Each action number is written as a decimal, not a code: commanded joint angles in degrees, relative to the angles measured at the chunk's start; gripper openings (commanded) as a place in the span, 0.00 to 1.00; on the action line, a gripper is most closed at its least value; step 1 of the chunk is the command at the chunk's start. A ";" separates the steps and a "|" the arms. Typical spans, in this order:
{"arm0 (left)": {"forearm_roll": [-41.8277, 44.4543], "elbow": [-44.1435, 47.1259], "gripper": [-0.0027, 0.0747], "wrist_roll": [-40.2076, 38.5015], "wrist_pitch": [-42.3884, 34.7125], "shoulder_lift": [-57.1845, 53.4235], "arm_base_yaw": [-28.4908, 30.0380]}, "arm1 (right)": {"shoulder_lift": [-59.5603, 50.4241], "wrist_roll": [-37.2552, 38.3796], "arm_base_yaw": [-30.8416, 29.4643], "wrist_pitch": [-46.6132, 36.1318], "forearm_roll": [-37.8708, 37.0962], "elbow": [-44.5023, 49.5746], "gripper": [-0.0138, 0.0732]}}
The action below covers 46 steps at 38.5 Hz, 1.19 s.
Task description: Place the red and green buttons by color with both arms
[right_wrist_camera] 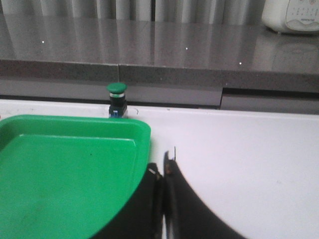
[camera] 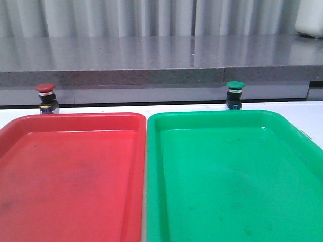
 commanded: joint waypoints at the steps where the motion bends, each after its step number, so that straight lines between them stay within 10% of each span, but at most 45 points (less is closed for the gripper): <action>1: 0.00 0.54 0.01 0.07 -15.26 -0.95 -0.04 | -0.92 -0.18 -0.45 -6.70 0.26 -4.19 0.08; 17: 2.64 -23.39 0.01 0.43 4.36 16.15 -0.04 | 19.81 -0.18 -0.45 9.18 0.26 -30.07 0.08; 28: 2.64 -26.13 0.03 0.43 2.86 23.25 -0.04 | 30.64 -0.18 -0.45 7.86 0.26 -33.64 0.11; 32: 2.64 -26.13 0.22 0.43 2.73 23.25 -0.04 | 30.80 -0.18 -0.45 7.86 0.26 -33.64 0.29; 39: 2.64 -26.13 0.84 0.43 2.73 23.25 -0.04 | 30.80 -0.18 -0.45 7.86 0.26 -33.64 0.84; 46: 2.64 -26.13 0.91 0.43 2.73 23.25 -0.04 | 30.80 -0.18 -0.45 7.91 0.26 -33.64 0.90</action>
